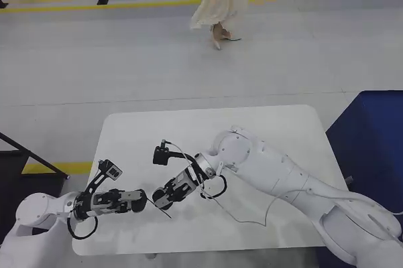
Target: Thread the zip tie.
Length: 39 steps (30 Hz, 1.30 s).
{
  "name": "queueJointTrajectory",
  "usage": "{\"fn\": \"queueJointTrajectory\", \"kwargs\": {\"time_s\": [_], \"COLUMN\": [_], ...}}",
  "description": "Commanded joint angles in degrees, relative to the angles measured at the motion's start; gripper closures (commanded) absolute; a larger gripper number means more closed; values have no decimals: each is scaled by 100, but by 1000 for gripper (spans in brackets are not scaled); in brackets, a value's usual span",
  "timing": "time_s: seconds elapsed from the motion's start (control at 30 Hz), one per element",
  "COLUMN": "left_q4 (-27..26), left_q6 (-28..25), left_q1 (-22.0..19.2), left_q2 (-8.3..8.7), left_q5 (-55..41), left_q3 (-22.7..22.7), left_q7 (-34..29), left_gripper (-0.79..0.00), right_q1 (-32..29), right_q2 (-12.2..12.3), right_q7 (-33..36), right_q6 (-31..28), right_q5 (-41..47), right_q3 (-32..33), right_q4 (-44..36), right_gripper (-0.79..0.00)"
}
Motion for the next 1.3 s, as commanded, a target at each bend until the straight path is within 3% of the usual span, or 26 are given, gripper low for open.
{"fn": "queueJointTrajectory", "kwargs": {"time_s": [0.0,0.23,0.27,0.3,0.67,0.7,0.73,0.77,1.07,1.17,1.27], "left_q4": [-19,-8,-5,-4,4,0,-2,-3,-10,-21,-118], "left_q6": [-16,-30,-24,-24,-118,-125,-133,-146,-225,-215,-148], "left_q1": [20,33,34,33,60,71,77,86,149,154,227], "left_q2": [3,19,21,24,56,60,64,66,77,75,47], "left_q5": [15,31,29,31,2,-5,-29,-64,-232,-251,-859], "left_q3": [30,93,99,102,85,74,55,33,-95,-90,-90], "left_q7": [18,63,72,79,122,121,130,143,268,298,321], "left_gripper": [-256,-234,-157,0,0,0,0,0,0,0,0], "right_q1": [-21,-81,-91,-96,-228,-244,-261,-261,-431,-651,-886], "right_q2": [-13,-57,-63,-68,-63,-54,-46,-46,-39,4,114], "right_q7": [19,64,69,80,120,107,93,93,-153,-241,-556], "right_q6": [19,64,69,80,120,106,92,92,207,-242,-558], "right_q5": [-27,-120,-129,-148,-222,-189,-153,-153,-501,46,904], "right_q3": [25,105,115,124,282,314,343,343,318,542,750], "right_q4": [-26,-73,-76,-76,-123,-123,-110,-110,-211,-88,-279], "right_gripper": [0,0,0,0,0,-86,-748,-785,-785,-785,-785]}}
